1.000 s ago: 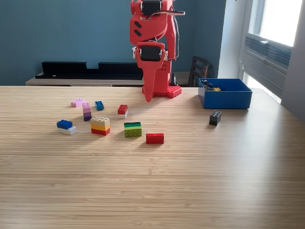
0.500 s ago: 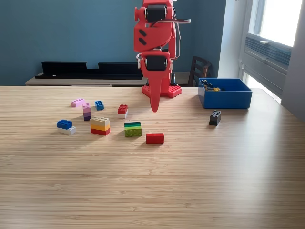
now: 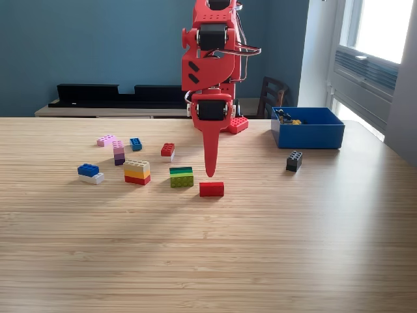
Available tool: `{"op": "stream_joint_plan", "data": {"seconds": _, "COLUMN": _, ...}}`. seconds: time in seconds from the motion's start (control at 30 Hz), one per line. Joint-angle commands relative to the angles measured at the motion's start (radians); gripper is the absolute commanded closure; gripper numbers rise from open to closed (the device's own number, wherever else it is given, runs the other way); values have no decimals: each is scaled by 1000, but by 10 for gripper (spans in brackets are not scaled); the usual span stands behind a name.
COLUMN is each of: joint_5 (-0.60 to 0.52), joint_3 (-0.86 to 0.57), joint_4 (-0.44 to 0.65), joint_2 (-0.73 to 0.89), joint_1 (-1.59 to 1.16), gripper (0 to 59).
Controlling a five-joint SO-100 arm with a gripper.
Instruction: Grasp a lego block and put it in the bin.
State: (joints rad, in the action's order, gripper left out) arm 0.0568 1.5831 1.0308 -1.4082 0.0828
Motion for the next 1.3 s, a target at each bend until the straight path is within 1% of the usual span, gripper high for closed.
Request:
{"op": "stream_joint_plan", "data": {"seconds": 0.03, "joint_5": -6, "joint_3": -97, "joint_4": 17, "joint_2": 17, "joint_1": 6, "gripper": 345}}
{"op": "stream_joint_plan", "data": {"seconds": 0.43, "joint_5": -17, "joint_3": -179, "joint_4": 23, "joint_2": 143, "joint_1": 6, "gripper": 352}}
{"op": "stream_joint_plan", "data": {"seconds": 0.57, "joint_5": -23, "joint_3": -210, "joint_4": 23, "joint_2": 178, "joint_1": 6, "gripper": 364}}
{"op": "stream_joint_plan", "data": {"seconds": 0.67, "joint_5": -29, "joint_3": -233, "joint_4": 23, "joint_2": 210, "joint_1": 5, "gripper": 386}}
{"op": "stream_joint_plan", "data": {"seconds": 0.77, "joint_5": -35, "joint_3": -258, "joint_4": 23, "joint_2": 244, "joint_1": 3, "gripper": 421}}
{"op": "stream_joint_plan", "data": {"seconds": 0.87, "joint_5": -48, "joint_3": -295, "joint_4": 44, "joint_2": 273, "joint_1": 3, "gripper": 478}}
{"op": "stream_joint_plan", "data": {"seconds": 0.97, "joint_5": -64, "joint_3": -314, "joint_4": 55, "joint_2": 290, "joint_1": 5, "gripper": 566}}
{"op": "stream_joint_plan", "data": {"seconds": 1.0, "joint_5": -71, "joint_3": -314, "joint_4": 55, "joint_2": 291, "joint_1": 5, "gripper": 576}}
{"op": "stream_joint_plan", "data": {"seconds": 1.03, "joint_5": -75, "joint_3": -314, "joint_4": 55, "joint_2": 291, "joint_1": 5, "gripper": 585}}
{"op": "stream_joint_plan", "data": {"seconds": 1.3, "joint_5": -103, "joint_3": -296, "joint_4": 55, "joint_2": 282, "joint_1": 5, "gripper": 586}}
